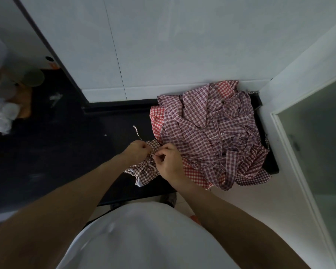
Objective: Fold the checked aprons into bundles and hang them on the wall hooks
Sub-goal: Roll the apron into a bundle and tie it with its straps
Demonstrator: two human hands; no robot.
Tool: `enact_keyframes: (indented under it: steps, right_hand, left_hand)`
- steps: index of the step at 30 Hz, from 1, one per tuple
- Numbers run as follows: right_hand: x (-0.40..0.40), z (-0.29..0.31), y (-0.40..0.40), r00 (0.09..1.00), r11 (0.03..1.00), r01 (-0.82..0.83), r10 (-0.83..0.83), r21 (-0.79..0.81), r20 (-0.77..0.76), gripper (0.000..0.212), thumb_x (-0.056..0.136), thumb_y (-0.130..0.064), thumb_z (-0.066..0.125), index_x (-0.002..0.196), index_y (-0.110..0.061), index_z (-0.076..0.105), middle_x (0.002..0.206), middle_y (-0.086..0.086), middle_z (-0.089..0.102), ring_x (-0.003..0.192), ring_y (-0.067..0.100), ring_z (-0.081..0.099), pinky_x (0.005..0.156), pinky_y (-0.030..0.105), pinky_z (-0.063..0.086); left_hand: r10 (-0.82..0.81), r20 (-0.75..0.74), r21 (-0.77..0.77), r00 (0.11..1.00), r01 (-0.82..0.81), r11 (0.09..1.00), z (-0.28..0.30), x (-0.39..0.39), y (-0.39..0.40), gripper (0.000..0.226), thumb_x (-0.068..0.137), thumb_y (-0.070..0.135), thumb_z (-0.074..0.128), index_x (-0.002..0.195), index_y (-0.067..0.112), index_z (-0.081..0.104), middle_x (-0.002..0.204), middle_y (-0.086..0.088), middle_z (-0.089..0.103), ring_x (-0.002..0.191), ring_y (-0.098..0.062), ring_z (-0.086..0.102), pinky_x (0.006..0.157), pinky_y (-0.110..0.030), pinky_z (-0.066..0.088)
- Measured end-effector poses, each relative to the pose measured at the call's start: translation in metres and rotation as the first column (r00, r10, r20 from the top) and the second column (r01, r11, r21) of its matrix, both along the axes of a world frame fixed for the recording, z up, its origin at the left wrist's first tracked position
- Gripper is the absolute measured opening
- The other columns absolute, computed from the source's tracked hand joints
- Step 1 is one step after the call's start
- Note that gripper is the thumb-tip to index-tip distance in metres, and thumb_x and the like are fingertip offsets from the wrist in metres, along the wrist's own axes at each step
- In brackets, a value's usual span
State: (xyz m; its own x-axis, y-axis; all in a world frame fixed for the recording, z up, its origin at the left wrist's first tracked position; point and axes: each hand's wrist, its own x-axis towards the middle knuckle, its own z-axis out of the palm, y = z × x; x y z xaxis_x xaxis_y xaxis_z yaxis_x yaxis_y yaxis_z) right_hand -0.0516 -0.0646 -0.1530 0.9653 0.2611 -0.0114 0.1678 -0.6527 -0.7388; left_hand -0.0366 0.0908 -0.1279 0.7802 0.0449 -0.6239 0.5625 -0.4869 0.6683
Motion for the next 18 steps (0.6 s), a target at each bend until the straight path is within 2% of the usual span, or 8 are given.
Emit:
enact_keyframes:
  steps: [2,4,7,9,11,14,18]
  right_hand:
    - [-0.001,-0.001,0.001,1.0,1.0,0.022,-0.022,0.006,0.011,0.008,0.078,-0.006,0.081,0.082,-0.004,0.075,0.095,0.005,0.061,0.085,0.017,0.059,0.076,0.024,0.054]
    - [-0.003,-0.004,0.002,0.999,0.999,0.05,-0.051,0.018,0.017,0.008,0.078,-0.007,0.082,0.083,-0.006,0.076,0.096,0.006,0.061,0.087,0.017,0.058,0.076,0.018,0.049]
    - [-0.006,-0.006,0.003,0.998,0.997,0.066,-0.067,0.03,0.002,0.008,0.077,-0.009,0.082,0.083,-0.007,0.077,0.095,0.006,0.062,0.088,0.019,0.059,0.077,0.023,0.052]
    - [-0.006,-0.007,0.001,0.998,0.997,0.069,-0.069,0.033,-0.011,0.009,0.077,-0.01,0.083,0.082,-0.007,0.077,0.093,0.005,0.063,0.086,0.016,0.058,0.077,0.022,0.05]
    - [-0.006,-0.005,-0.001,0.998,0.997,0.068,-0.067,0.043,-0.021,0.01,0.076,-0.009,0.084,0.08,-0.005,0.076,0.09,0.006,0.063,0.082,0.014,0.057,0.075,0.017,0.046]
    - [-0.003,-0.003,-0.002,0.997,0.998,0.054,-0.052,0.029,-0.048,0.011,0.074,-0.007,0.084,0.076,-0.003,0.073,0.087,0.008,0.063,0.08,0.017,0.058,0.075,0.024,0.047]
    - [0.004,0.004,0.001,0.985,0.999,0.036,-0.036,0.002,-0.168,0.014,0.075,-0.009,0.079,0.07,-0.007,0.066,0.081,0.002,0.058,0.078,0.02,0.057,0.075,0.037,0.051]
  left_hand:
    - [-0.009,-0.01,0.05,1.0,0.01,0.999,-0.002,0.001,0.0,0.035,0.096,0.024,0.056,0.081,-0.007,0.063,0.079,-0.02,0.067,0.061,-0.017,0.054,0.054,-0.028,0.043]
    - [-0.043,-0.021,0.12,0.999,0.046,0.992,-0.003,0.003,0.0,0.04,0.093,0.033,0.06,0.078,-0.003,0.064,0.073,-0.015,0.068,0.057,-0.015,0.055,0.05,-0.027,0.043]
    - [-0.062,-0.018,0.195,0.998,0.064,0.979,0.001,0.007,-0.001,0.042,0.088,0.039,0.066,0.071,0.001,0.059,0.059,-0.005,0.056,0.05,-0.012,0.049,0.044,-0.023,0.036]
    - [-0.064,-0.025,0.197,0.998,0.068,0.978,0.002,0.01,-0.001,0.039,0.084,0.034,0.069,0.078,-0.004,0.064,0.069,-0.014,0.065,0.056,-0.017,0.056,0.049,-0.029,0.046]
    - [-0.052,-0.016,0.172,0.999,0.054,0.984,0.001,0.01,-0.001,0.031,0.083,0.026,0.067,0.083,-0.005,0.068,0.079,-0.02,0.07,0.067,-0.023,0.065,0.062,-0.035,0.054]
    - [0.029,0.016,0.153,0.999,-0.031,0.988,-0.002,0.004,-0.006,0.018,0.09,0.023,0.062,0.09,0.005,0.06,0.089,-0.013,0.068,0.082,-0.025,0.067,0.069,-0.037,0.055]
    - [0.063,0.075,0.205,0.995,-0.077,0.976,-0.006,-0.001,-0.014,0.023,0.098,0.032,0.056,0.094,0.011,0.049,0.089,-0.008,0.061,0.082,-0.024,0.062,0.067,-0.034,0.049]
